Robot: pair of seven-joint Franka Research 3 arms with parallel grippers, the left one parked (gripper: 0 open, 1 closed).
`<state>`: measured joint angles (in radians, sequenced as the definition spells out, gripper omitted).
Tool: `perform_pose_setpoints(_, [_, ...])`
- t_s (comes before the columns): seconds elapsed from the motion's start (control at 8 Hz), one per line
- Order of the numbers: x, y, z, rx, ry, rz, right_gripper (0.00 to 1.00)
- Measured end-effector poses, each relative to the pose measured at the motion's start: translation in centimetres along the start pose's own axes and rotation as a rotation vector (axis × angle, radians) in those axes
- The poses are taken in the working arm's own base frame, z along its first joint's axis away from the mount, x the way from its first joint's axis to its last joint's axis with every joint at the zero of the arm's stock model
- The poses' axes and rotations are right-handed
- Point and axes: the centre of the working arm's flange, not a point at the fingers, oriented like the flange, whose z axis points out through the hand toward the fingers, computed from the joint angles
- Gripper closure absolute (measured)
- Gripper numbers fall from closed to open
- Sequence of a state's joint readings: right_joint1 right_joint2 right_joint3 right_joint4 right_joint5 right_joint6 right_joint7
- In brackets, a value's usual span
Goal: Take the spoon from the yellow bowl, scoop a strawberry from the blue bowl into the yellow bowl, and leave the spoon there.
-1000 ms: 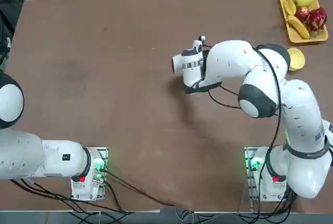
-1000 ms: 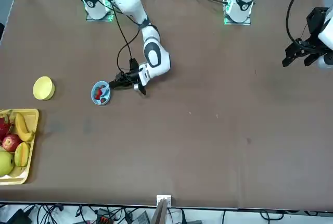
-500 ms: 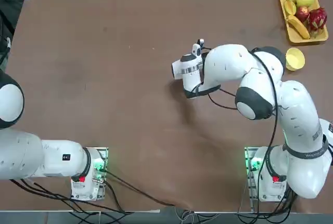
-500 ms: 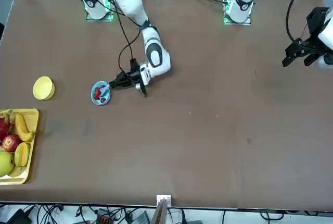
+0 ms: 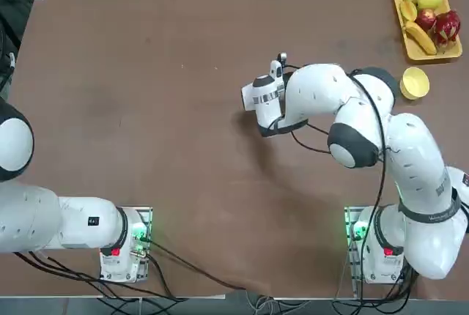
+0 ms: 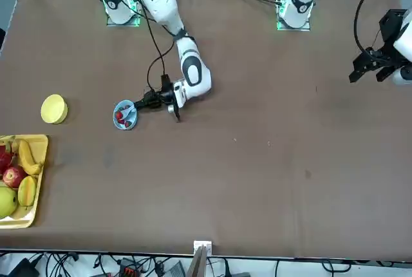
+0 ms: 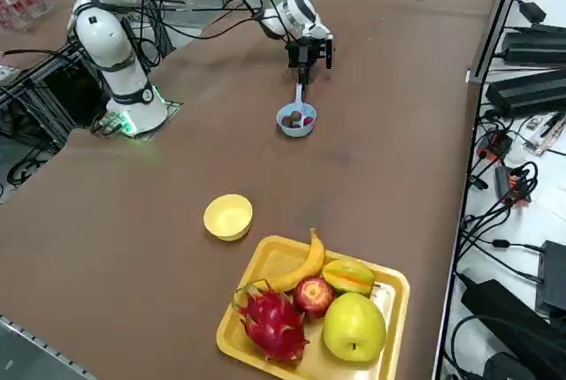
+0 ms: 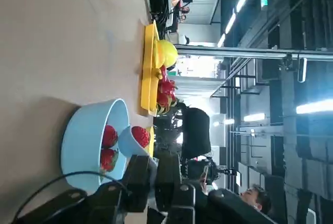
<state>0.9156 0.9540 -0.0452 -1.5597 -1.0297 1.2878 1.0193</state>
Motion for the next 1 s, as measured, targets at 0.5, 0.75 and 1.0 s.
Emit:
perform_pose_setpoints(0.5, [1.1, 1.5, 0.6, -0.08, -0.014, 0.001, 0.9])
perform_pose_setpoints(0.75, [2.1, 2.8, 1.9, -0.108, -0.041, 0.007, 0.9])
perform_pose_setpoints(1.0, [3.3, 4.1, 3.9, -0.129, -0.075, 0.033, 0.9])
